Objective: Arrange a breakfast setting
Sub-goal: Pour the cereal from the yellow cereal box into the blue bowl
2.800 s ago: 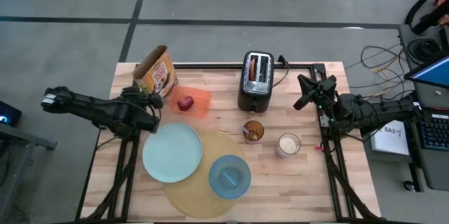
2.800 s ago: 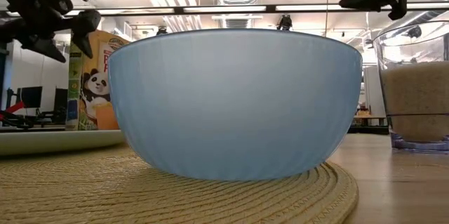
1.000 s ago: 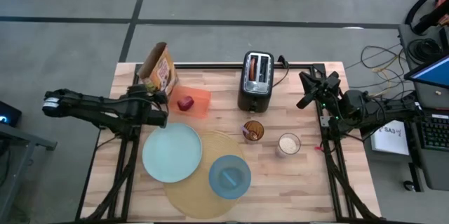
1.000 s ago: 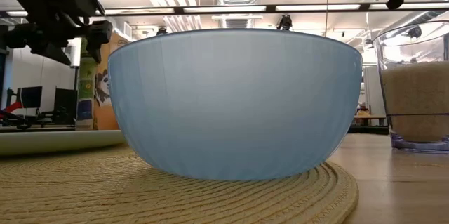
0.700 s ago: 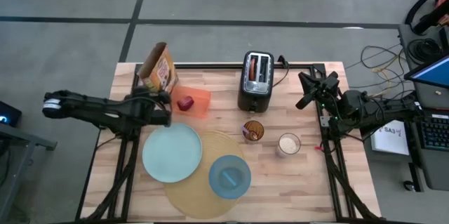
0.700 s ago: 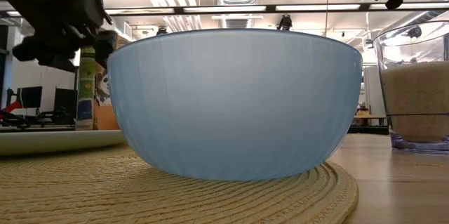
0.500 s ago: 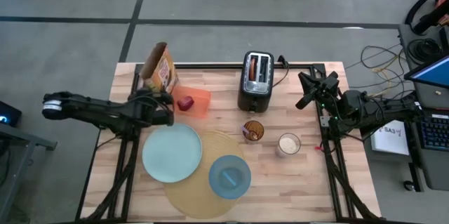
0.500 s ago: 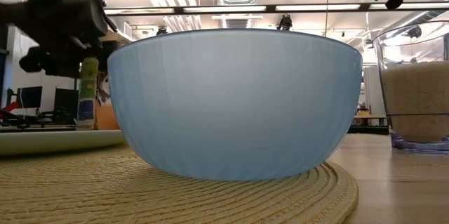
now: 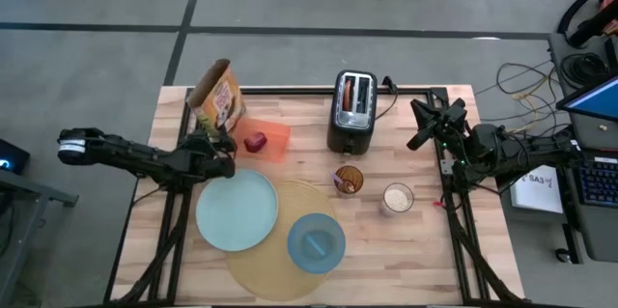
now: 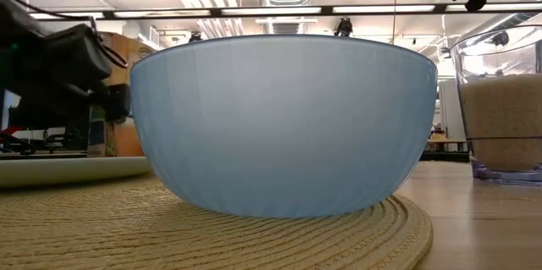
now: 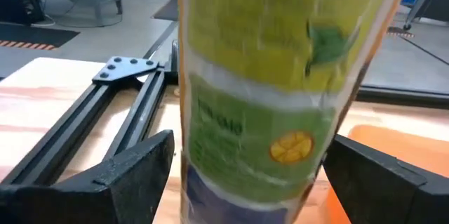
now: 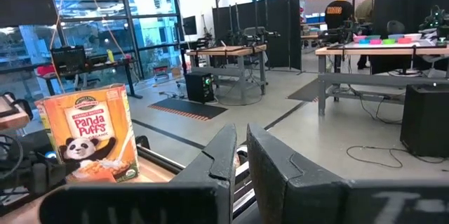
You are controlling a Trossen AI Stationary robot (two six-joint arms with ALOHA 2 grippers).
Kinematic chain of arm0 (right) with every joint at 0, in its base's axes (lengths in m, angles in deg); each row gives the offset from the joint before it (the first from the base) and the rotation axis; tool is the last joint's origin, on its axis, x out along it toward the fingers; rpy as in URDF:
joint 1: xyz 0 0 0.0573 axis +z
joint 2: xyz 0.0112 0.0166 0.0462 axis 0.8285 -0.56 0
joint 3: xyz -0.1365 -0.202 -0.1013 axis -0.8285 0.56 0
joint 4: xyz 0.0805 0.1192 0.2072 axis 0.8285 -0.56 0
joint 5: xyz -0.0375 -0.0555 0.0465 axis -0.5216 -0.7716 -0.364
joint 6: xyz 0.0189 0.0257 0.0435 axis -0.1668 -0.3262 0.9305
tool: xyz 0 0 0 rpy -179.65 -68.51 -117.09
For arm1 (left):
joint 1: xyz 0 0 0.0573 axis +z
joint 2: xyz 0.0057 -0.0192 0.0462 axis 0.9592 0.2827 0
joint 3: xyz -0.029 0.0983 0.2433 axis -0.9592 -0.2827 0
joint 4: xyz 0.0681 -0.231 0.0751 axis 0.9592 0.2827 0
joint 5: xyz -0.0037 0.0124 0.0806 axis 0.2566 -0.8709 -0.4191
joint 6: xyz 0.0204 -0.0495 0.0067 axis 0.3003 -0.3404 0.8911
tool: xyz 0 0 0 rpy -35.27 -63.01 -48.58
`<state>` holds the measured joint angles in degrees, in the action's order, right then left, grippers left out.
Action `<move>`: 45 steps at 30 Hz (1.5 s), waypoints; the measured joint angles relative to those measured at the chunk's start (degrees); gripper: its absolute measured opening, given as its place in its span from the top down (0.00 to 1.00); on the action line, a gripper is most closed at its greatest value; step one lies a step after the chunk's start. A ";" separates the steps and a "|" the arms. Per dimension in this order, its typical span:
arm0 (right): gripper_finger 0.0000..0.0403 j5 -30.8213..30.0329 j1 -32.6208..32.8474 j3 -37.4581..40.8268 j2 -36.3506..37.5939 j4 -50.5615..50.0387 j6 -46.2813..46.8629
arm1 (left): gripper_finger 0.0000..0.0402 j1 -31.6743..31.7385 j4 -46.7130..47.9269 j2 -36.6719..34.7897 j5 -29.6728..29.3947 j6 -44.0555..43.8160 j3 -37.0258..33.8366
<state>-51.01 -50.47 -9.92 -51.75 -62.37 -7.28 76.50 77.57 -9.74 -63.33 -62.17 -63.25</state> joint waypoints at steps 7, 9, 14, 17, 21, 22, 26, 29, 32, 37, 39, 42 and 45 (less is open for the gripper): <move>0.93 0.00 0.00 0.00 0.00 0.00 -0.11 | 0.20 0.63 -14.85 0.41 -0.16 10.73 -3.47; 0.93 0.00 0.00 0.00 0.00 0.00 -0.03 | 0.22 1.54 -16.33 0.90 -0.17 12.77 -3.51; 0.93 0.00 0.00 0.00 0.00 0.00 -0.02 | 0.25 3.92 -17.89 2.48 -0.27 12.97 -3.52; 0.93 0.00 0.00 0.00 0.00 -0.02 -0.02 | 0.27 4.58 -19.01 3.46 -0.35 12.95 -3.52; 0.93 0.01 0.00 0.00 0.00 -0.02 -0.08 | 0.30 4.79 -20.40 5.12 -0.57 12.94 -3.52; 0.93 0.00 0.00 0.00 -0.07 -0.02 -0.13 | 0.31 4.79 -20.59 5.52 -0.61 12.94 -3.52; 0.93 0.00 0.00 0.00 -0.61 -0.09 -0.04 | 0.38 4.79 -22.46 7.36 -0.72 12.92 -3.50; 0.93 0.00 0.00 0.00 -1.17 -0.11 -0.01 | 0.46 4.85 -24.16 8.84 -0.81 12.95 -3.50; 0.93 0.00 0.00 0.00 -1.78 -0.11 0.49 | 0.55 4.97 -25.53 10.28 -0.96 12.88 -3.48; 0.93 0.00 0.00 0.00 -2.41 -0.09 0.59 | 0.72 5.48 -26.46 12.54 -1.40 9.56 -3.45; 0.93 0.00 0.00 0.00 -2.43 -0.09 0.57 | 0.77 5.53 -26.48 13.38 -1.70 8.01 -3.43; 0.93 0.00 0.00 0.00 -2.43 -0.07 0.57 | 0.79 5.53 -26.48 14.26 -1.94 6.39 -3.41; 0.93 0.00 0.00 0.00 -2.40 -0.02 0.55 | 0.79 5.53 -26.48 14.38 -2.05 5.84 -3.39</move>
<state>-51.01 -50.47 -9.92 -54.15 -62.39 -6.74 82.03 51.08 4.64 -65.38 -56.33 -66.64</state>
